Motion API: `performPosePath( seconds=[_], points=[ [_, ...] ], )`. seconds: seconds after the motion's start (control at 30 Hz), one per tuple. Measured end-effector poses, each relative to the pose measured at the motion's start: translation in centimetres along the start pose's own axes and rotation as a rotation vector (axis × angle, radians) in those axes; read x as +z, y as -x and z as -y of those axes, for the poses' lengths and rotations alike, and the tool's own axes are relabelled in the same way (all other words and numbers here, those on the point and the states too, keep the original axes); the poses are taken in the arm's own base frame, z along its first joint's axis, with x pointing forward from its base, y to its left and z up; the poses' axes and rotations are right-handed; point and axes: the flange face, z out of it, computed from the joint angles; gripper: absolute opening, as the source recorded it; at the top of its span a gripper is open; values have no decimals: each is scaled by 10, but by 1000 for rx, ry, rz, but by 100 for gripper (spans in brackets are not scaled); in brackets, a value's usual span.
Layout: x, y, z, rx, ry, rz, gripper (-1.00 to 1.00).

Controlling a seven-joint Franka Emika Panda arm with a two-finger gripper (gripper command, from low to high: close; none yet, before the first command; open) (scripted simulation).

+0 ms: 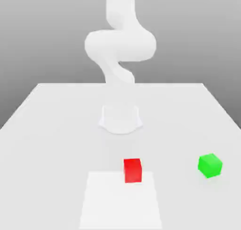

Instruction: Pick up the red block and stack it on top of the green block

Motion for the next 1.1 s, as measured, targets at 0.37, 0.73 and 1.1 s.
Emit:
performPosePath(
  seconds=[0.37,0.73,1.1],
  points=[
    [226,127,-99,-42,277,307,0],
    [344,277,-239,-85,497,524,0],
    [347,280,-242,-85,498,525,-100]
  ],
)
